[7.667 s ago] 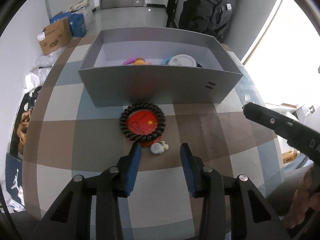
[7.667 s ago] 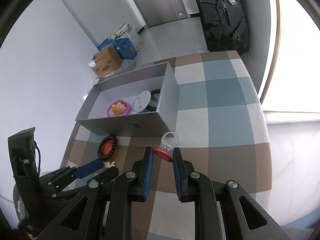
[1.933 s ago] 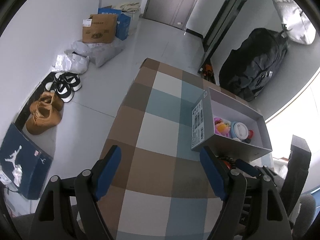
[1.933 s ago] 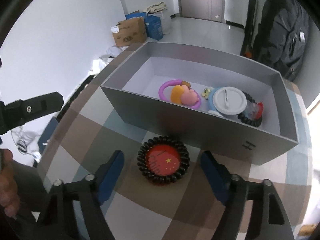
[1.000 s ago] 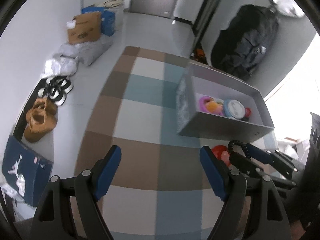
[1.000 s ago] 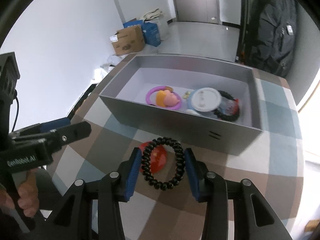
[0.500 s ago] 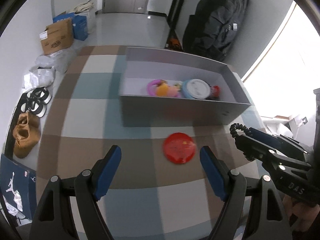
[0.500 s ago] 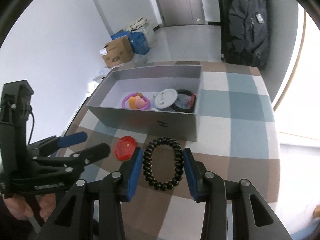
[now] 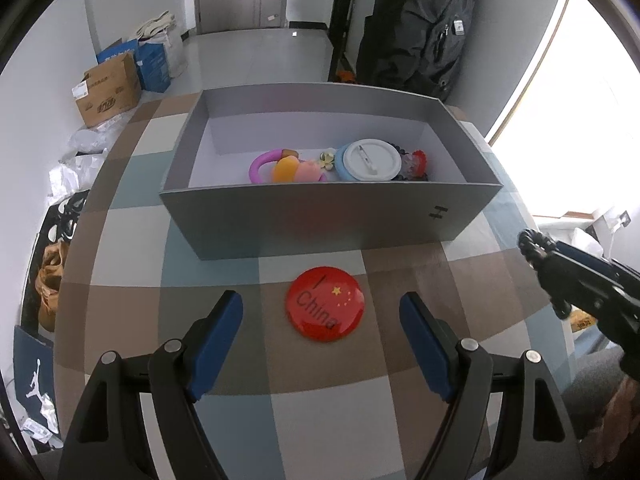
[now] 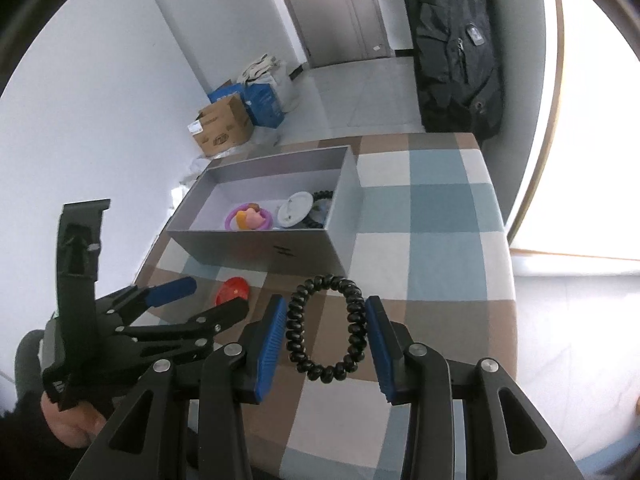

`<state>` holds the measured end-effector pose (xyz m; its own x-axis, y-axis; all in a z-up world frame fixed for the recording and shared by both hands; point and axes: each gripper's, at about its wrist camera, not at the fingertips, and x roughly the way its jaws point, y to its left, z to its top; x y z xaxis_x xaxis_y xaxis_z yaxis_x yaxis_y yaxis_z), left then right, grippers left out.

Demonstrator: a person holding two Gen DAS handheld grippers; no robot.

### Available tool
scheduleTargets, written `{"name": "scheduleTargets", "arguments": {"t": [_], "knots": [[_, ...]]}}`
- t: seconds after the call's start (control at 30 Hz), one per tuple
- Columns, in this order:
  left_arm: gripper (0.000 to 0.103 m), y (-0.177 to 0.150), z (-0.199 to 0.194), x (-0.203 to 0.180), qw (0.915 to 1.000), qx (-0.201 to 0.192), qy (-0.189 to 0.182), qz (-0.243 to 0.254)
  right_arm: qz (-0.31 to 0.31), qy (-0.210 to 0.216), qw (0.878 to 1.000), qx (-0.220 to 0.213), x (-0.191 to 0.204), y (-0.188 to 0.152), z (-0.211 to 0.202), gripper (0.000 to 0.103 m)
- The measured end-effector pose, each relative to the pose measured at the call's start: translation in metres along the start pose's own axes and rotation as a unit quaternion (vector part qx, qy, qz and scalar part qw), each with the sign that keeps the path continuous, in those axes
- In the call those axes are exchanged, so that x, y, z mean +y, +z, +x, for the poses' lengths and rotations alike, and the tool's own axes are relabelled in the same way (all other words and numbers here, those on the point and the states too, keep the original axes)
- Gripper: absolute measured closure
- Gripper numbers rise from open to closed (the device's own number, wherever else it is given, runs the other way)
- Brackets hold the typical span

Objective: Organize jewelry
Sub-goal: 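Lift the bracelet with the right gripper while the left gripper grasps the red badge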

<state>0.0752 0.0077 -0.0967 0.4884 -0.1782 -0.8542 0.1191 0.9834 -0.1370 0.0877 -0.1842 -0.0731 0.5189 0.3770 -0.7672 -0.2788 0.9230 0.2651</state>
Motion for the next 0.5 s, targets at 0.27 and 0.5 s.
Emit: {"name": "scheduleTargets", "arguments": {"t": [0.27,0.5], "knots": [[0.044,0.000,0.009,-0.010,0.9998,0.012,0.007,0.012,0.017,0.000,1.000,-0.001,-0.010,-0.001,-0.005,0.064],[0.065,-0.005,0.008,-0.017,0.9987,0.008,0.029,0.041,0.033,0.005,0.999,-0.005,-0.014,0.000,-0.010,0.064]]}}
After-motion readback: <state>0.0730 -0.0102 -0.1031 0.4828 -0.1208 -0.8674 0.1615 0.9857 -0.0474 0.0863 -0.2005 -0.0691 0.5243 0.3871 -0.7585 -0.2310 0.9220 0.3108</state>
